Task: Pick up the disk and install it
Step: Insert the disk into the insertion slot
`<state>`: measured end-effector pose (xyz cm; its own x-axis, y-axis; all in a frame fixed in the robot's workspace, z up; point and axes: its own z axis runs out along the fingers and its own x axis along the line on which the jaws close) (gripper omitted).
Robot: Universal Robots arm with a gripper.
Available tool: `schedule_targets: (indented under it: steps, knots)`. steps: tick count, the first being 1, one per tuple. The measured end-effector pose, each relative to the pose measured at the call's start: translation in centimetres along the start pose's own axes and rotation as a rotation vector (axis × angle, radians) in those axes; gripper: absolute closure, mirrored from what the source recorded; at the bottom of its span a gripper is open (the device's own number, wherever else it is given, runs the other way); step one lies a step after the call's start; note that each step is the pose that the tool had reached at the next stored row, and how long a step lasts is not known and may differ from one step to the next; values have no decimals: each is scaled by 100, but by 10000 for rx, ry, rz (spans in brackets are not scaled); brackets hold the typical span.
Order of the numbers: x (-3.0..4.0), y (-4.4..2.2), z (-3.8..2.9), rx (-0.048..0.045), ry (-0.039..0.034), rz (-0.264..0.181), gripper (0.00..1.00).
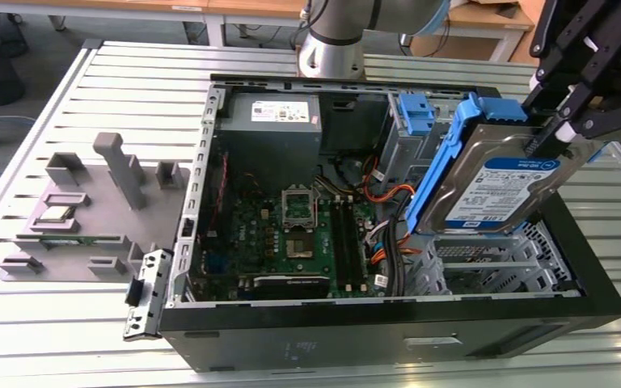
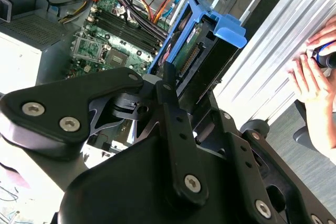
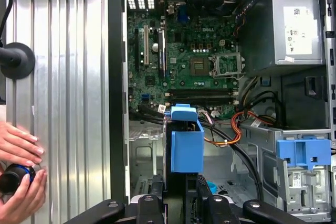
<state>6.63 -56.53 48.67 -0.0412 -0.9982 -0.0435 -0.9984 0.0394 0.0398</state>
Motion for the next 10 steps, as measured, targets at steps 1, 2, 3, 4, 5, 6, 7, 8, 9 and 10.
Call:
schedule_targets:
  steps: [1,2,3,4,5,6,7,8,9,10]
  knots:
    - [0,0,0,0,1,0,65]
    - [0,0,0,0,2,0,65]
    - [0,0,0,0,2,0,65]
    - [0,0,0,0,1,0,65]
    - [-1,-3,0,0,1,-1,65]
    - [-1,-8,0,0,1,-2,65]
    - [-2,-14,0,0,2,-1,65]
    - [-1,-21,0,0,2,0,65]
    - [-1,-31,0,0,1,-1,65]
    - [-2,-40,0,0,1,0,65]
